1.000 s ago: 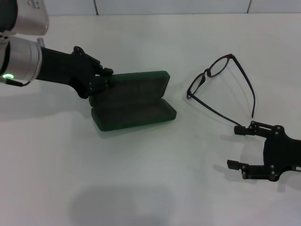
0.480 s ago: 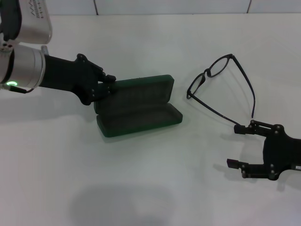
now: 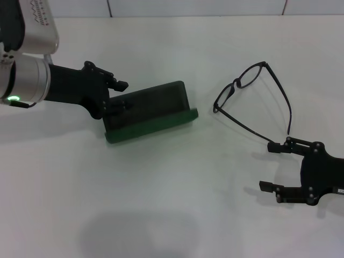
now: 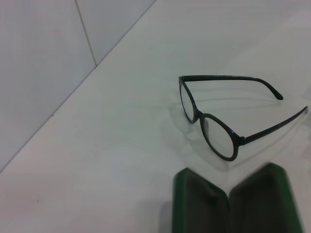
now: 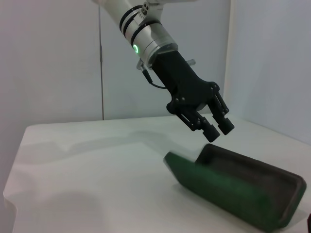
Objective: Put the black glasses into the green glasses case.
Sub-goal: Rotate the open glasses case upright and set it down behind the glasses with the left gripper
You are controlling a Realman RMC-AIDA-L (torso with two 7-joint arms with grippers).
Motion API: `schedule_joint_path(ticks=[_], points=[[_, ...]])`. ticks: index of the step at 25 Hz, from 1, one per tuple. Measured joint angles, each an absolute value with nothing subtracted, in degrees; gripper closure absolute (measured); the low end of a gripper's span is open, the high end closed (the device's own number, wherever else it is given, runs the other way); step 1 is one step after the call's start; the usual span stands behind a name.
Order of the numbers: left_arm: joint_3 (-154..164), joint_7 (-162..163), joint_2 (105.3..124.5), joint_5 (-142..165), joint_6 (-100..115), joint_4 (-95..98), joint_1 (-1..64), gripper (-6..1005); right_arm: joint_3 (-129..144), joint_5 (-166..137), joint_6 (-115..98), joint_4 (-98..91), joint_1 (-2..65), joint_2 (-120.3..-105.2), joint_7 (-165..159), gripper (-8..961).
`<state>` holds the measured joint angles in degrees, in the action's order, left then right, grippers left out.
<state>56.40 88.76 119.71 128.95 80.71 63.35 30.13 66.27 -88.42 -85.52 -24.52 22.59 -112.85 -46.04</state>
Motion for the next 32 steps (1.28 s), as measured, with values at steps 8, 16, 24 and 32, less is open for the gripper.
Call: schedule_joint_path(ticks=[8, 16, 24, 32], points=[[57.04, 88.69, 119.71, 128.93, 80.69, 63.37, 29.77, 567, 66.27, -88.42, -85.38, -24.52, 22.66, -112.85, -46.05, 138], [57.13, 87.63, 119.71, 127.86, 83.15, 64.4, 28.37, 519, 66.25, -88.42, -85.23, -24.52, 22.68, -112.85, -46.07, 138], [56.69, 86.59, 119.45, 120.01, 88.88, 67.04, 23.68, 520, 65.91, -88.41, -85.17, -24.52, 22.45, -112.8, -46.07, 138], [56.62, 87.68, 119.65, 119.51, 93.2, 66.15, 20.13, 520, 65.45, -88.41, -85.16, -24.52, 22.28, -112.86, -46.04, 138]])
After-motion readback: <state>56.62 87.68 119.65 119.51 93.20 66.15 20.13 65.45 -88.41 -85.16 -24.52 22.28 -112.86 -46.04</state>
